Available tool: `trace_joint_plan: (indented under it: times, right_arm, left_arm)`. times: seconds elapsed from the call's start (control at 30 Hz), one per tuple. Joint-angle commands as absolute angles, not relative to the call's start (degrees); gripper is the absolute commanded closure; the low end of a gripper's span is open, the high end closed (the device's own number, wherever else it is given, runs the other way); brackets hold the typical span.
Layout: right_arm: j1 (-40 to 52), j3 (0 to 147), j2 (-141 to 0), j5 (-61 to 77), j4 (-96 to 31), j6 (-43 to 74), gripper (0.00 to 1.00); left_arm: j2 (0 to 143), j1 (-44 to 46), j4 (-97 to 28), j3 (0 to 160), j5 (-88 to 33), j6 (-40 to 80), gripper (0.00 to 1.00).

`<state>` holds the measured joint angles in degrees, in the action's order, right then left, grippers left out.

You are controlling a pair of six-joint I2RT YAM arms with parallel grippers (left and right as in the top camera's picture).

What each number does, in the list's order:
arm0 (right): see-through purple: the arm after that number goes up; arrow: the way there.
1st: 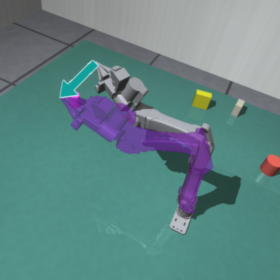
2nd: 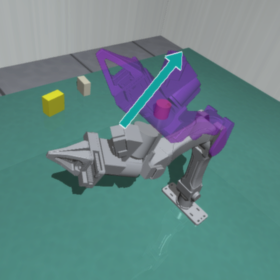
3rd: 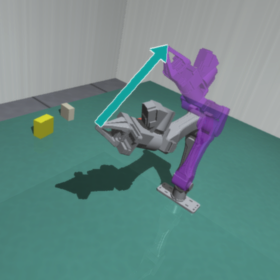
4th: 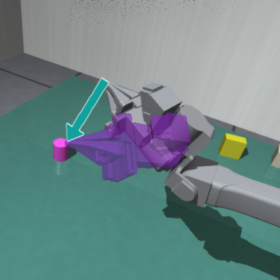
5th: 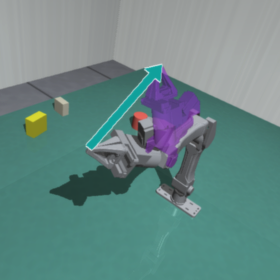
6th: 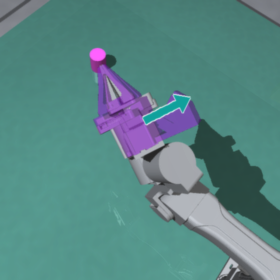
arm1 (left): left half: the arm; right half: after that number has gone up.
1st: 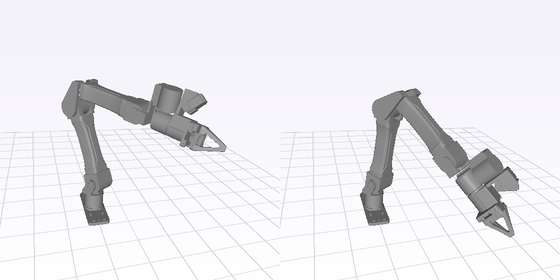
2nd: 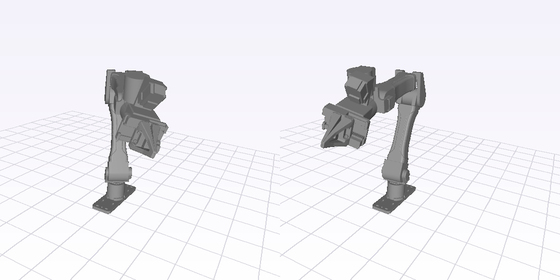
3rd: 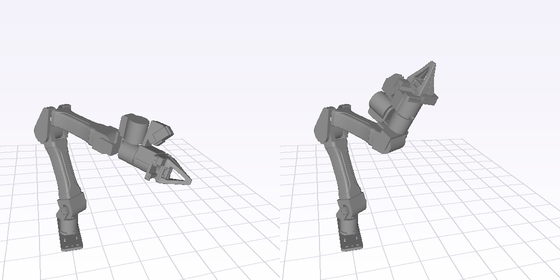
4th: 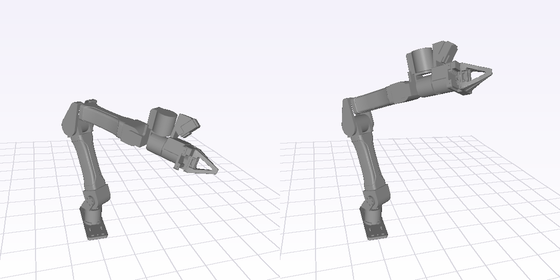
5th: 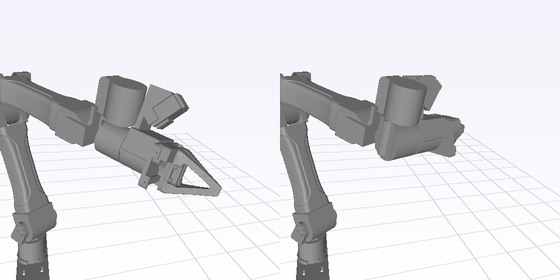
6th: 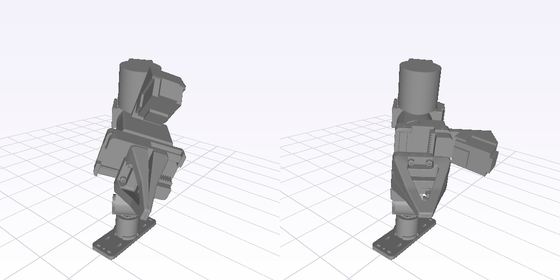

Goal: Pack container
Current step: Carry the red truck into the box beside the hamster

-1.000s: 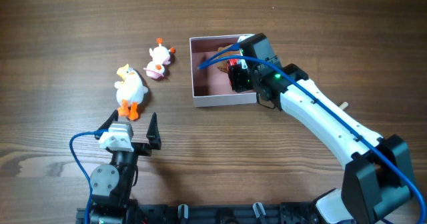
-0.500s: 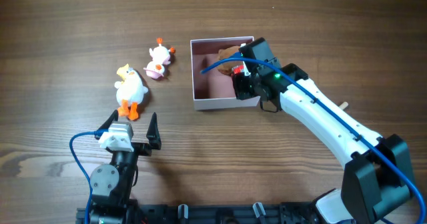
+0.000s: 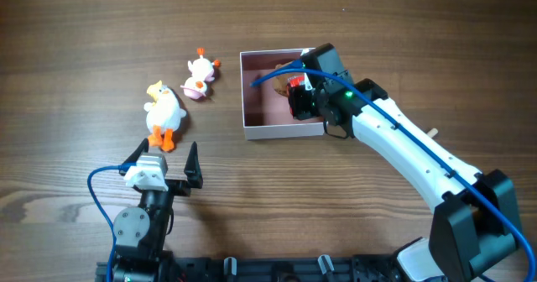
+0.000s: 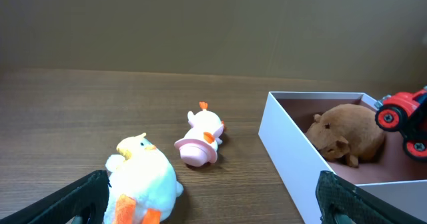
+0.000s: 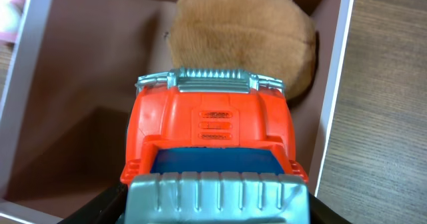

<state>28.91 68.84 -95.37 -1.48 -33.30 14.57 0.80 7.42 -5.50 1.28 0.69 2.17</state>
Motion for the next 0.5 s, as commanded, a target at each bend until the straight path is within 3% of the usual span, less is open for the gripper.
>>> trace_joint_plan:
  times: [0.0, 0.47]
  right_arm:
    - [29.1, 70.8, -95.7, -2.8, -32.6, 16.0, 0.61]
    - [29.1, 70.8, -101.6, -5.6, -31.0, 16.5, 0.6]
  left_arm:
    - [0.4, 7.2, -5.3, 1.0, -0.2, 1.3, 0.0]
    - [0.4, 7.2, -5.3, 1.0, -0.2, 1.3, 0.0]
